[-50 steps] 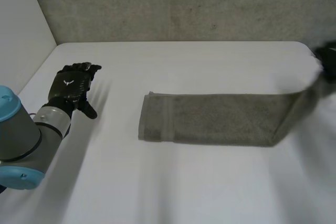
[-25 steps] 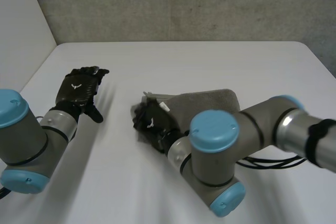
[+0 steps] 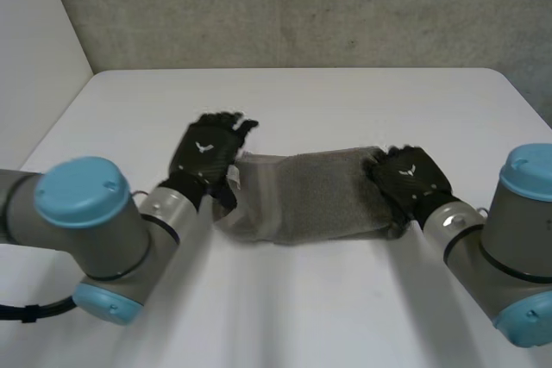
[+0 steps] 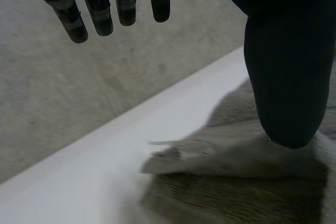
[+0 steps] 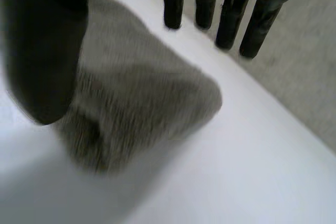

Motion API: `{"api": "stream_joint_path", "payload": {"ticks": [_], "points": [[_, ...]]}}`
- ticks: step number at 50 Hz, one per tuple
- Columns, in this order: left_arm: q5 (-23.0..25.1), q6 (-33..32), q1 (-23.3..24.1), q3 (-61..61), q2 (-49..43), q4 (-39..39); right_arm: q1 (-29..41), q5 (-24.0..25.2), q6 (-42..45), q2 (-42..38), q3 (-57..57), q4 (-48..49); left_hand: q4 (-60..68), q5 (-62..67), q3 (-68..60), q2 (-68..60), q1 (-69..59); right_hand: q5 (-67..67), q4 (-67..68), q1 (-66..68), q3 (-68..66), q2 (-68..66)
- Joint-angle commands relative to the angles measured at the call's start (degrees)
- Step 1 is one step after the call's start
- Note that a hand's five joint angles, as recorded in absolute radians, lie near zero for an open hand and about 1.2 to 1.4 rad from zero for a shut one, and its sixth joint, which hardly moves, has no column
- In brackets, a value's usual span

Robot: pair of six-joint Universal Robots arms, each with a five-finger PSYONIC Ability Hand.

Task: Fold the towel.

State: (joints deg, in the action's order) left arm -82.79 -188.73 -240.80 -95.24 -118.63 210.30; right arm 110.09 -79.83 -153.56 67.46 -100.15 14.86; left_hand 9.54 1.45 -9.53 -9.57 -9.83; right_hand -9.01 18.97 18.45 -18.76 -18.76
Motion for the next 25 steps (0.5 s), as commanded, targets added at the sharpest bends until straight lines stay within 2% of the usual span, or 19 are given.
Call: {"api": "stream_joint_path", "payload": {"ticks": [1,2,4,11,15,17,18,20,23,25], "points": [[-1.0,-0.1,1.5,0.8,-3.4,-0.1,-3.0,2.6,0.6,-6.5,0.8,0.5,1.3,-0.6,-1.4,-1.3,-1.1,-31.0,31.1,31.6,-31.3,-31.3],[-1.8,-0.2,1.5,0.8,-3.6,-0.1,-3.0,2.6,0.6,-6.5,0.8,0.5,1.2,-0.7,-1.2,-1.2,-0.9,-31.1,31.1,31.7,-31.4,-31.4],[-2.6,-0.4,1.5,0.8,-3.6,-0.2,-3.5,1.4,0.7,-7.6,2.5,0.4,1.2,-0.7,-1.2,-1.2,-0.9,-60.8,60.9,61.4,-61.1,-61.1],[-4.5,-0.7,1.1,0.2,-2.0,-0.3,-3.2,-2.0,2.1,-6.9,7.1,0.8,1.0,-0.9,-1.0,-1.0,-0.7,-61.0,61.0,61.5,-61.2,-61.2],[-4.6,-0.6,0.7,-0.1,-0.1,-0.3,-0.1,-2.0,4.1,-5.8,11.1,0.1,0.8,-1.1,-0.9,-0.8,-0.6,-61.0,61.0,61.5,-61.2,-61.2],[-4.7,-0.5,0.4,-0.3,0.8,-0.3,7.2,-1.6,5.5,-5.5,16.2,0.0,0.8,-1.1,-0.9,-0.8,-0.6,-61.0,61.0,61.5,-61.2,-61.2],[-5.0,-0.5,0.0,-0.5,1.5,-0.6,7.2,-1.6,5.6,-5.5,16.2,0.0,0.7,-1.2,-0.7,-0.6,-0.4,-61.0,61.0,61.5,-61.2,-61.2],[-5.5,-0.5,-0.5,-0.7,2.3,-0.7,13.7,-0.9,6.2,-6.6,20.9,-0.3,0.7,-1.2,-0.7,-0.6,-0.4,-61.0,61.0,61.5,-61.2,-61.2],[-7.0,-0.5,-1.9,-2.0,3.9,-0.8,16.6,0.2,7.0,-8.7,22.8,-0.2,0.5,-1.4,-0.5,-0.4,-0.2,-61.0,61.0,61.5,-61.2,-61.2],[-7.4,-0.5,-2.7,-2.8,4.6,-0.7,21.3,4.4,10.3,-14.2,25.8,-0.6,0.5,-1.4,-0.5,-0.4,-0.2,-61.0,61.0,61.5,-61.2,-61.2]]}}
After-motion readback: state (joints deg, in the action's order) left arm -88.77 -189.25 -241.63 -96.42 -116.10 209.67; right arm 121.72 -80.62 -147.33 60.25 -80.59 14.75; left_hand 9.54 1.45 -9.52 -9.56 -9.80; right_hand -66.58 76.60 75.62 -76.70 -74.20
